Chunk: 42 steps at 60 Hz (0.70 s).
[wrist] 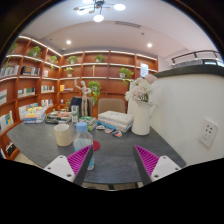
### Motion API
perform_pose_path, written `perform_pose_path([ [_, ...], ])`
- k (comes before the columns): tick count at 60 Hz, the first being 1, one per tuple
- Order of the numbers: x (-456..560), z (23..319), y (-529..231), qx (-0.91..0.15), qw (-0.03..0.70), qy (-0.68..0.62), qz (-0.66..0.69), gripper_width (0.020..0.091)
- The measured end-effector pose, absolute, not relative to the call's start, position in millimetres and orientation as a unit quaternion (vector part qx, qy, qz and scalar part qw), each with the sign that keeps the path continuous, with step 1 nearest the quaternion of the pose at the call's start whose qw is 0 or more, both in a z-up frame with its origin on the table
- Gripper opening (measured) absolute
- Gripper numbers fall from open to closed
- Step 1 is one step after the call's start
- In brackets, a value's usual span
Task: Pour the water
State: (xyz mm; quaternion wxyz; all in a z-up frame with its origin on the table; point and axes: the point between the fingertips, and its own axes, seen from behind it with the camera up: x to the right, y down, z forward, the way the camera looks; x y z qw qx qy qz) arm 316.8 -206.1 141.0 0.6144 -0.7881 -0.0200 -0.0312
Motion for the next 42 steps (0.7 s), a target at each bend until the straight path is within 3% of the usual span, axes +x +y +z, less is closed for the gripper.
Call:
perform_pose_path([
  [8,280,112,-208,-0.775,0.631,-0.039,0.005,0.0818],
  [9,281,139,-200,-0.776,0.629,-0.043,0.01,0.0817],
  [11,268,104,-205,-0.773,0.632,-0.043,0.022,0.082],
  [15,250,92,-198,-0.768,0.638,-0.045,0.034,0.0819],
  [34,224,82,-128,-0.744,0.667,-0.041,0.004,0.0819],
  [39,227,82,-115,-0.743,0.668,-0.032,-0.003,0.0778],
  [42,228,80,-110,-0.744,0.668,-0.028,-0.003,0.0715],
])
